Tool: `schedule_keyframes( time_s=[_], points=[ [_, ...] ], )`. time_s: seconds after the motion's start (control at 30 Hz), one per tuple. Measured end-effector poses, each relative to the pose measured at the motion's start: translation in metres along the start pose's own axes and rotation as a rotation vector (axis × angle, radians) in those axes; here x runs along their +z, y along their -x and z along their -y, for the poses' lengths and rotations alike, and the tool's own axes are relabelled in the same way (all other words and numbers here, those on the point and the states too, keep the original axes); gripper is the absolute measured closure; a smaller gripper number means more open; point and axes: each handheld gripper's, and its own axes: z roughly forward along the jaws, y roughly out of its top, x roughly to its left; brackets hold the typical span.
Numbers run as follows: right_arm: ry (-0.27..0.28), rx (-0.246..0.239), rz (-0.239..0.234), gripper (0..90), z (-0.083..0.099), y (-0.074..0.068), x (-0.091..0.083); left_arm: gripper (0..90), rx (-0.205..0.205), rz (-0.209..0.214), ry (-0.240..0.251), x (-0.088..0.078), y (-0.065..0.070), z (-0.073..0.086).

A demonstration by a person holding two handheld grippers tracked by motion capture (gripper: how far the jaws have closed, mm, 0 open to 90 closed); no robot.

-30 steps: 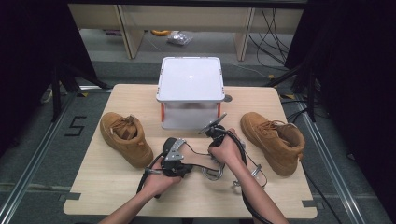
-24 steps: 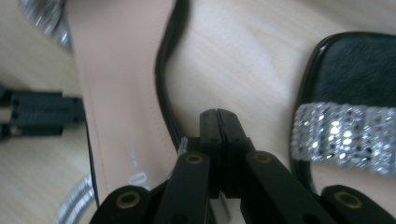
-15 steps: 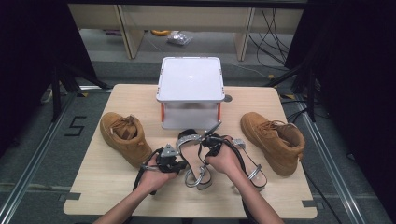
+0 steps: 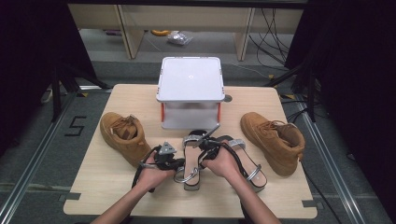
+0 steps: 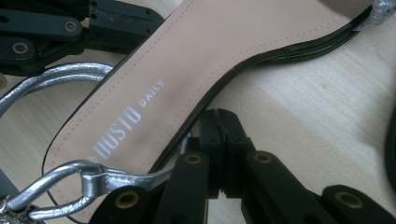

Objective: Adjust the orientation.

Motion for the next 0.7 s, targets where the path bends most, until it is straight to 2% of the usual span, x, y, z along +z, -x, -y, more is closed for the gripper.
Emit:
schedule_keyframes(
  time_s=[0.03,0.1,0.13,0.17,0.2,0.23,0.27,0.33,0.37,0.4,0.43,0.47,0.5,0.53,0.63,0.7],
  points=[
    [0.010,-0.015,0.002,87.5,0.000,0.002,0.000,89.5,-0.014,0.004,0.037,-0.002,0.001,0.000],
    [0.011,0.020,-0.008,84.4,0.002,0.002,-0.003,88.1,-0.005,-0.003,0.060,-0.012,0.000,-0.003],
    [0.020,0.040,0.005,82.9,0.003,0.002,-0.005,87.4,0.009,-0.002,0.077,-0.018,-0.001,-0.004],
    [0.038,0.047,0.010,79.7,0.004,0.003,-0.008,86.7,0.000,-0.002,0.108,-0.024,-0.001,-0.006],
    [0.058,0.039,0.028,77.3,0.006,0.005,-0.012,86.0,0.000,-0.002,0.108,-0.024,-0.001,-0.006],
    [0.058,0.039,0.028,77.3,0.006,0.005,-0.012,86.0,-0.001,0.000,0.128,-0.031,-0.001,-0.009],
    [0.092,0.056,0.035,72.0,0.007,0.007,-0.020,84.6,0.004,0.010,0.145,-0.038,-0.003,-0.011],
    [0.107,0.075,0.030,68.8,0.008,0.008,-0.024,83.9,0.020,-0.013,0.185,-0.051,-0.005,-0.018],
    [0.124,0.112,0.031,67.4,0.009,0.007,-0.027,83.4,0.020,-0.010,0.209,-0.056,-0.006,-0.022],
    [0.141,0.095,0.049,61.9,0.010,0.010,-0.032,82.3,0.021,-0.023,0.254,-0.066,-0.010,-0.031],
    [0.141,0.095,0.049,61.9,0.010,0.010,-0.032,81.5,0.021,-0.023,0.254,-0.066,-0.010,-0.031],
    [0.168,0.102,0.051,61.1,0.010,0.011,-0.034,81.2,0.025,-0.029,0.275,-0.070,-0.011,-0.036],
    [0.168,0.102,0.051,61.1,0.010,0.011,-0.034,81.2,0.034,-0.033,0.295,-0.073,-0.013,-0.041],
    [0.183,0.128,0.035,58.4,0.011,0.011,-0.034,79.2,0.051,-0.041,0.319,-0.078,-0.018,-0.051],
    [0.196,0.128,0.028,57.7,0.012,0.011,-0.034,78.0,0.053,-0.056,0.348,-0.081,-0.024,-0.059],
    [0.213,0.156,0.013,55.6,0.013,0.007,-0.033,76.7,0.046,-0.073,0.360,-0.083,-0.030,-0.066]
  ],
)
